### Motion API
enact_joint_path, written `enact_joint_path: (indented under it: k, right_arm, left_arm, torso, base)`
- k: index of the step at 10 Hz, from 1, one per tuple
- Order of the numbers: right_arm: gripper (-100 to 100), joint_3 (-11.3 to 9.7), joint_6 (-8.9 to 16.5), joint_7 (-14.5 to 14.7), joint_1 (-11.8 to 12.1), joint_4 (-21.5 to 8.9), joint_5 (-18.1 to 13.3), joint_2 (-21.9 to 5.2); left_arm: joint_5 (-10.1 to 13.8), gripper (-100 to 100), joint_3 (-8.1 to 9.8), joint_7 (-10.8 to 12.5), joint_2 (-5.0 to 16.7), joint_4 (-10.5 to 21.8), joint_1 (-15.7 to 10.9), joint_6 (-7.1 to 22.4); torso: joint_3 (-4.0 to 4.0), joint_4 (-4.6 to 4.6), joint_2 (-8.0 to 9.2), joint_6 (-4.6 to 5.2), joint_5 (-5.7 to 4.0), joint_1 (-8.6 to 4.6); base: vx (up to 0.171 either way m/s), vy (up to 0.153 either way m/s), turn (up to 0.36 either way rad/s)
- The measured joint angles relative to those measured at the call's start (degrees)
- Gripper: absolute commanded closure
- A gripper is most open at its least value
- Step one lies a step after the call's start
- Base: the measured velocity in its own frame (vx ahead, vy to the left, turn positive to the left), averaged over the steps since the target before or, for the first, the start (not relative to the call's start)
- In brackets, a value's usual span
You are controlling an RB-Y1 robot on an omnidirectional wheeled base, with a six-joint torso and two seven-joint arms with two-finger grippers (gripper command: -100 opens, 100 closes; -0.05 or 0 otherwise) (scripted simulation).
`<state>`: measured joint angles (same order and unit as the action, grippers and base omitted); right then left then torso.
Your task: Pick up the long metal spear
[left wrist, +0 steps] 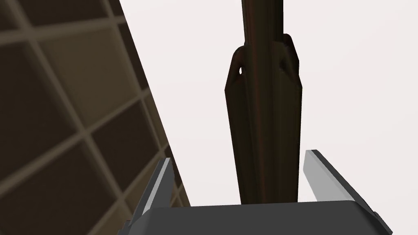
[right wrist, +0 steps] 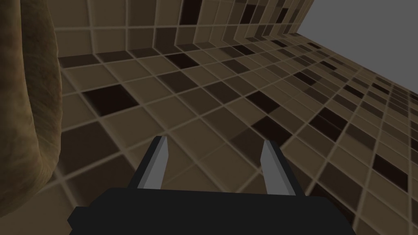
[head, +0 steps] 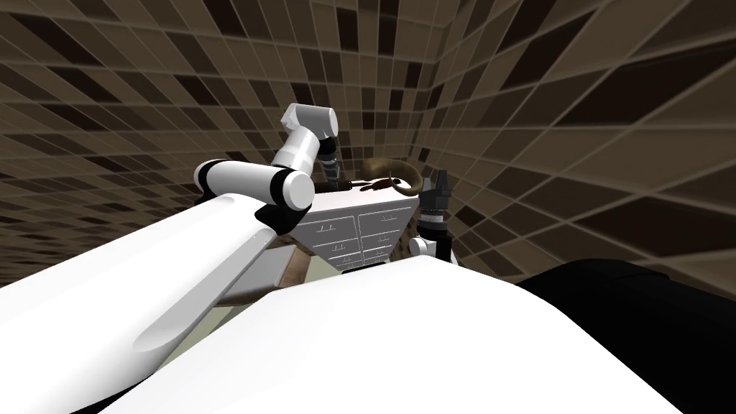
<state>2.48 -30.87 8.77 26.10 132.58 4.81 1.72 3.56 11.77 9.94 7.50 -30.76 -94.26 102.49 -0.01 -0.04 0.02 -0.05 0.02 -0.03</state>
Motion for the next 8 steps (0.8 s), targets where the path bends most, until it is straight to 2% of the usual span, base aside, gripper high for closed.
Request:
enact_joint_path:
  k: [4, 5, 6, 7, 8]
  right_arm:
    - [0, 0.0, 0.0, 0.0, 0.0, 0.0, 0.0, 0.0]
    - [0, 0.0, 0.0, 0.0, 0.0, 0.0, 0.0, 0.0]
    - [0, 0.0, 0.0, 0.0, 0.0, 0.0, 0.0, 0.0]
    - [0, 0.0, 0.0, 0.0, 0.0, 0.0, 0.0, 0.0]
    - [0, 0.0, 0.0, 0.0, 0.0, 0.0, 0.0, 0.0]
  left_arm:
    - [0.0, 100, 0.0, 0.0, -0.2, 0.3, 0.3, 0.4]
    - [0.0, 0, 0.0, 0.0, -0.2, 0.3, 0.3, 0.4]
    - [0.0, 100, 0.0, 0.0, -0.2, 0.3, 0.3, 0.4]
    - [0.0, 100, -0.04, 0.0, -0.2, 1.0, 0.1, -0.4]
    - [-0.1, 100, -0.07, 0.2, -0.4, -1.6, 0.5, 1.0]
  torso:
    - [-0.14, 0.08, -0.35, 0.1, -0.04, -0.08]
    - [-0.14, 0.08, -0.37, 0.09, -0.04, -0.08]
    - [-0.15, 0.08, -0.37, 0.09, -0.04, -0.08]
    - [-0.16, 0.09, -0.41, 0.1, -0.04, -0.1]
    - [-0.12, 0.15, -0.39, 0.08, -0.04, -0.1]
  base:
    - [-0.006, 0.0, 0.004]
    - [0.0, 0.0, 0.0]
    - [0.009, -0.002, -0.01]
    - [0.012, 0.002, -0.003]
    - [0.012, 0.004, 0.002]
